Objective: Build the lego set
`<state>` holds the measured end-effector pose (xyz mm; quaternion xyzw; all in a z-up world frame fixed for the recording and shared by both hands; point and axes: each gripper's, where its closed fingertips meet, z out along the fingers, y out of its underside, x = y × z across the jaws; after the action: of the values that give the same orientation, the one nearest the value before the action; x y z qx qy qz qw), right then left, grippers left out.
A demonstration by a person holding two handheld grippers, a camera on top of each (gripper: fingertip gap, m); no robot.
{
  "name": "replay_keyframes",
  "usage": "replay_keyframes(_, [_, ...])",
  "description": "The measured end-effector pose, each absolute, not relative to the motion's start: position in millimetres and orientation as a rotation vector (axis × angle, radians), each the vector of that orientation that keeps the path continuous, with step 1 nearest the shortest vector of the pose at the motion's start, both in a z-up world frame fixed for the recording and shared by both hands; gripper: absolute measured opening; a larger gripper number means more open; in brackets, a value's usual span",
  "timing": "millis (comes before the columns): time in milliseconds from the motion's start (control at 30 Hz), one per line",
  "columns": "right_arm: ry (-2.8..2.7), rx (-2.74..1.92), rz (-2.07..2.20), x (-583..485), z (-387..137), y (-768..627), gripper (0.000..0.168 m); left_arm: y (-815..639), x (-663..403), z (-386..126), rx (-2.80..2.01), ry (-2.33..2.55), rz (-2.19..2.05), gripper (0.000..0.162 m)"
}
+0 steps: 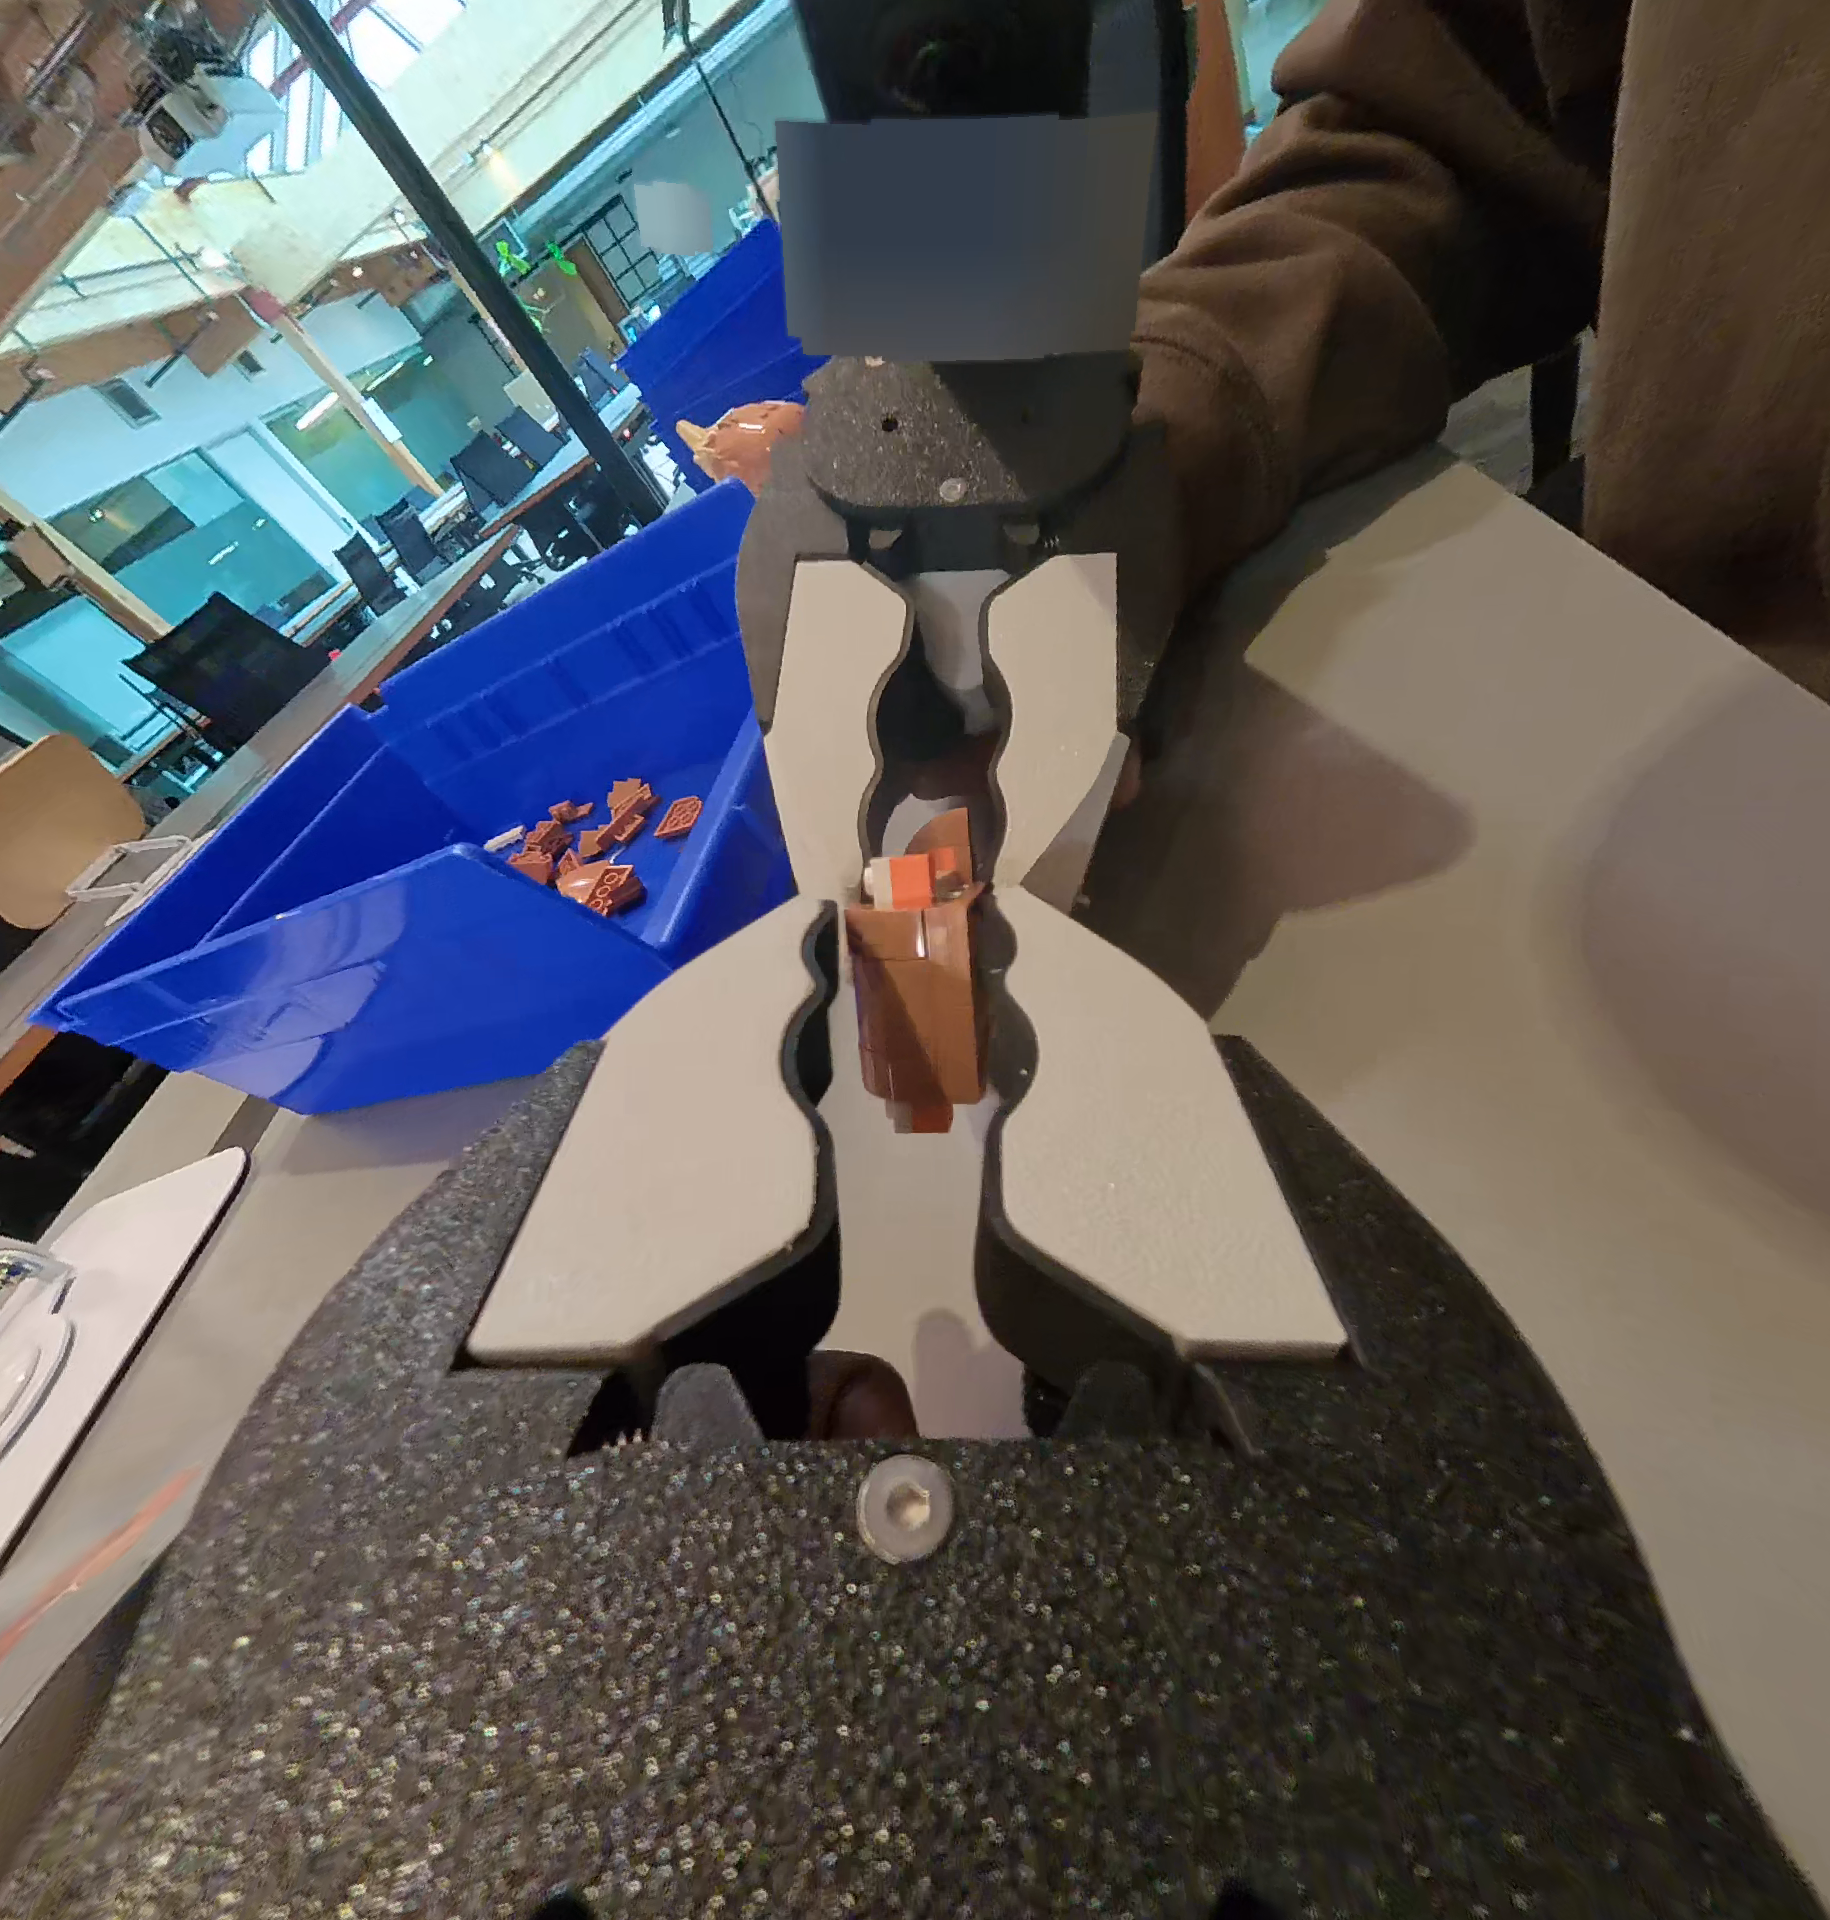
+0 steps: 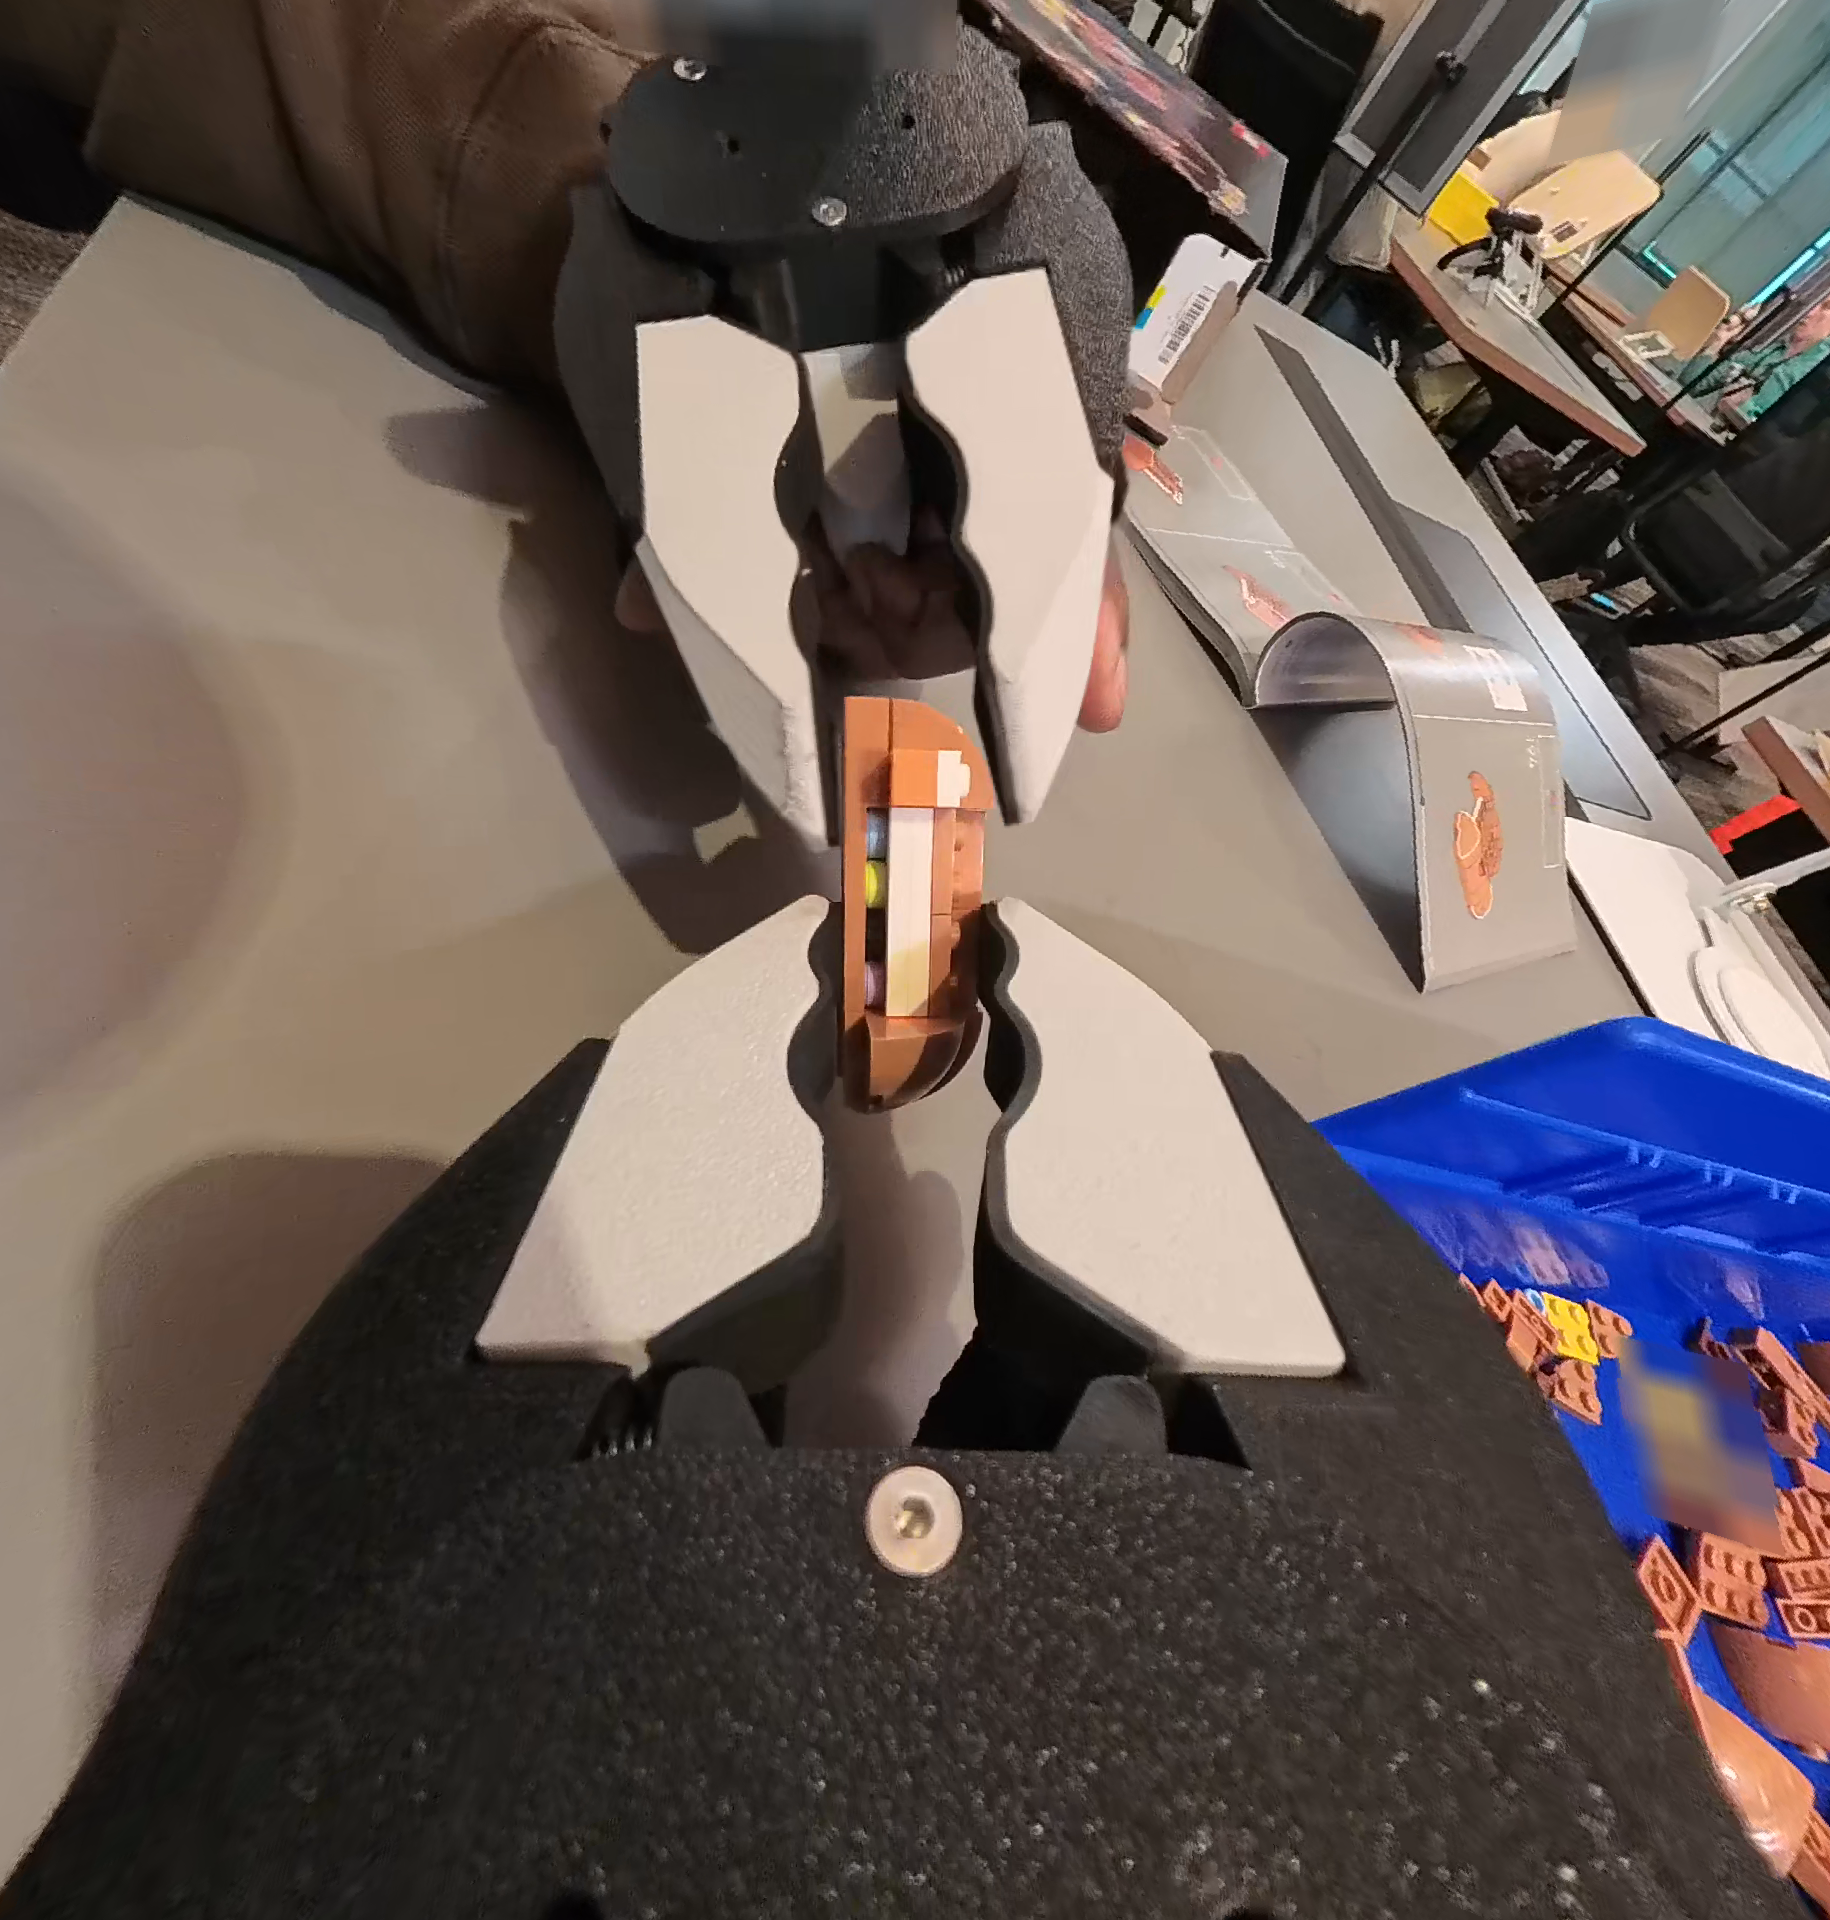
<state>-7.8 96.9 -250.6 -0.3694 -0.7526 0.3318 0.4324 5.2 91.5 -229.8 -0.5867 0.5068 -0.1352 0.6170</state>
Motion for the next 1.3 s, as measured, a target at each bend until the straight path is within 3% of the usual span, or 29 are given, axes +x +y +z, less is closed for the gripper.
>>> replay_keyframes(1300, [-1.869,-0.964,0.905,-5.9,-249.0,95.2,0.024,91.5,9.0,-227.0,-1.355,1.142,-0.311,0.023])
